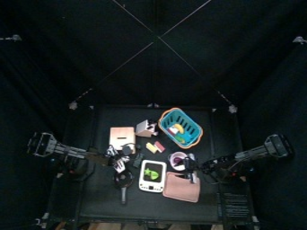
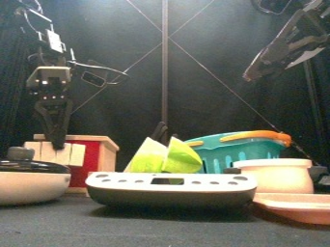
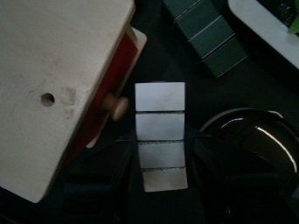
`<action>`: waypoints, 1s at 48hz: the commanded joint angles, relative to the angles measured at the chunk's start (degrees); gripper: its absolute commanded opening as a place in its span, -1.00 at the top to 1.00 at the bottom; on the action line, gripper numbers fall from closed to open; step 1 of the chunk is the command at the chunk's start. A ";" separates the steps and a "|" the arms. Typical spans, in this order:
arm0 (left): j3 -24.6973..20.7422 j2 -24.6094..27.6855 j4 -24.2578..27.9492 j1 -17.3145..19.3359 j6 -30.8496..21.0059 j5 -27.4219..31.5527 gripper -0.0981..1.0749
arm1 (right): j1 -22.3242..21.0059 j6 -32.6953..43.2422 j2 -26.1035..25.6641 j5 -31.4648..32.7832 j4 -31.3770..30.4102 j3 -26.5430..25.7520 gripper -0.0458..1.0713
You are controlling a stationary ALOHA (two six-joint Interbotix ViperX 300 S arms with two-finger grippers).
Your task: Place white sushi roll on plate
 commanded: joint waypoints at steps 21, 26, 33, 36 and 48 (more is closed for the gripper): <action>-14.33 2.64 4.39 -8.88 2.02 0.18 -0.35 | -0.09 0.18 -7.29 5.19 10.99 0.79 -0.66; -18.63 6.68 5.71 -9.14 5.19 -0.88 -0.35 | -0.09 0.18 -8.09 7.65 12.74 0.53 -0.66; -26.37 11.95 5.71 -9.14 12.04 -1.05 -0.35 | -0.09 0.26 -8.88 11.34 13.36 -0.26 -0.66; -29.71 14.41 5.62 -9.14 15.29 -1.41 -0.35 | -0.09 0.44 -9.23 12.92 13.54 -0.53 -0.66; -40.25 24.87 5.45 -8.88 23.38 -2.99 -0.35 | -0.18 0.53 -11.51 18.98 17.93 -0.26 -0.66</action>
